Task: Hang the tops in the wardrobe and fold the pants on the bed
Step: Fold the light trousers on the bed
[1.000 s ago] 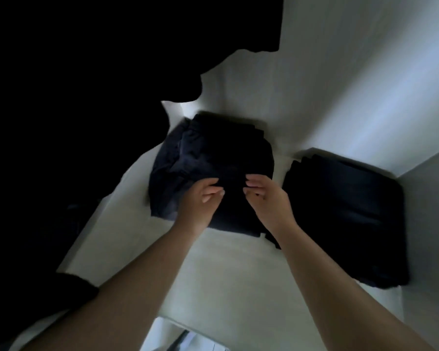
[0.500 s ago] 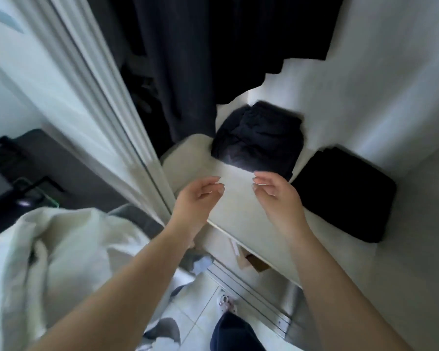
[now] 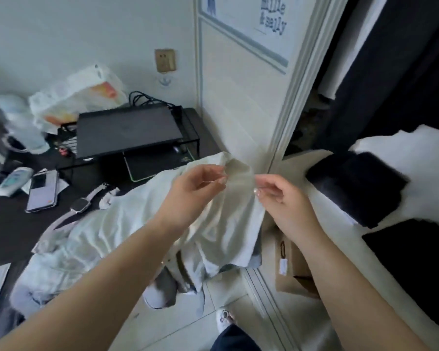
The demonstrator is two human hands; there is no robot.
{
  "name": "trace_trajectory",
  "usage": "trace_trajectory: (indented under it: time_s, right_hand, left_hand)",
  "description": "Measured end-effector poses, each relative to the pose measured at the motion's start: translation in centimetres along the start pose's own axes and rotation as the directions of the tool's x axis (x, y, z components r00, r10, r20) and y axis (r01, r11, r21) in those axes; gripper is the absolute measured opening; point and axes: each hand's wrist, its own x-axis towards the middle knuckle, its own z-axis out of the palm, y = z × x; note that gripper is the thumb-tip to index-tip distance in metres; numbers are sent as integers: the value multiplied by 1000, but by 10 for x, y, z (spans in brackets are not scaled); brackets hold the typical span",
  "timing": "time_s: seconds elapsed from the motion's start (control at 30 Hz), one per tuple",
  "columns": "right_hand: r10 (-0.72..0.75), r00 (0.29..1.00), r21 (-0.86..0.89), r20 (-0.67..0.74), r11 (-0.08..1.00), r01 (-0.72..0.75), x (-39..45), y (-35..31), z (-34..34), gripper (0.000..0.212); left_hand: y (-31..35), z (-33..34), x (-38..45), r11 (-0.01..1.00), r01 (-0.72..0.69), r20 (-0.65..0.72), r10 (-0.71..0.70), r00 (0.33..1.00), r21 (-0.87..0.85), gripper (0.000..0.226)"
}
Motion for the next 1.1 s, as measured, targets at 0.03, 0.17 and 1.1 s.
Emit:
trace_trajectory:
  time_s: [0.03,0.17,1.1]
  right_hand:
    - [-22,999,-11,36,1000,22,6,-7,8,26]
    - [-118,984,-81,136,988,130,29,-19,35,25]
    - [-731,-5,-79,682,-79,994,40,-22,164,30]
  left_hand:
    - [3,-15,-5,1000,-12,-36,12,999,14,15]
    - [2,-67,-21,988,-13,-195,44,980,153,17]
    - [-57,-112,-114,708,454,-754,169,635,541,15]
